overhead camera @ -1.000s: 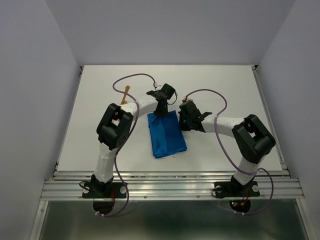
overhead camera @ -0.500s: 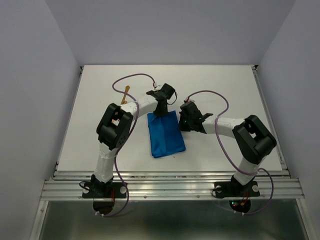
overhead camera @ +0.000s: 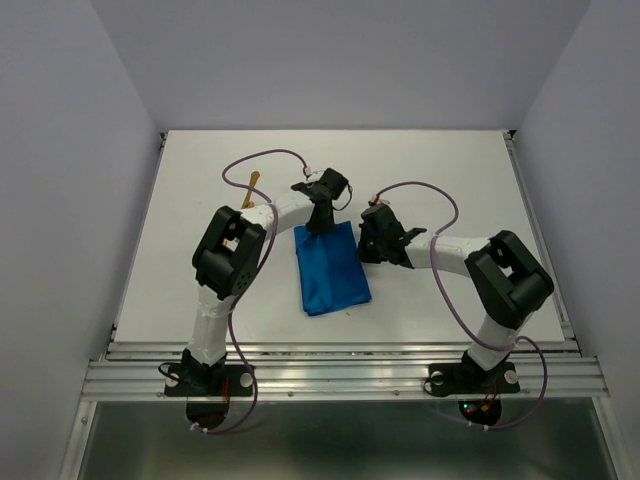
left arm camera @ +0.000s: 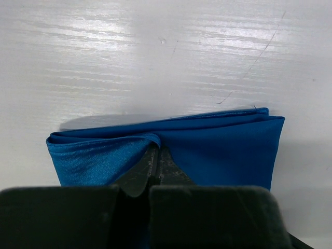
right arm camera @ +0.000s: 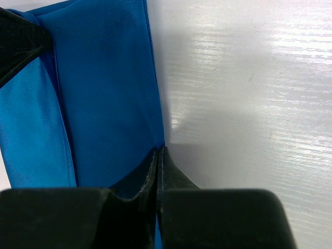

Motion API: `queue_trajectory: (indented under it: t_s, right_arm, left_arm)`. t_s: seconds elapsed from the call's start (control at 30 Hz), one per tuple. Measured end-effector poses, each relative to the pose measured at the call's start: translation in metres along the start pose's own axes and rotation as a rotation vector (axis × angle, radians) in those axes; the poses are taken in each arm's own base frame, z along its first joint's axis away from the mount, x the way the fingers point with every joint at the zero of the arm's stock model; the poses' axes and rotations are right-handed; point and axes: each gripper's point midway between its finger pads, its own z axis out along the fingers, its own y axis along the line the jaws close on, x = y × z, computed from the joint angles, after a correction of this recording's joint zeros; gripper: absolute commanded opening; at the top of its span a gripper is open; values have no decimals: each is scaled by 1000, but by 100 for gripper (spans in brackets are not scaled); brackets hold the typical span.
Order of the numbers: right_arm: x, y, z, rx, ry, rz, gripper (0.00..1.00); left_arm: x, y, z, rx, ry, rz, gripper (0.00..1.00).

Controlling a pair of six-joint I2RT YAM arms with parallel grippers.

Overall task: Fold the napkin into a case and place the utensils inside
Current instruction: Smooth out the 2/3-rectangle-folded napkin at the center of the board.

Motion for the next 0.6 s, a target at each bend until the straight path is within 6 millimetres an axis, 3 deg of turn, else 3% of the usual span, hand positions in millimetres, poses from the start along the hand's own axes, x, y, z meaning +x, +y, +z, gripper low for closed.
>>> queue_trajectory:
  t_s: [0.6]
  right_arm:
    - [1, -1, 0, -10, -13, 3, 1]
  left_arm:
    - [-2, 1, 3, 11, -8, -48, 0]
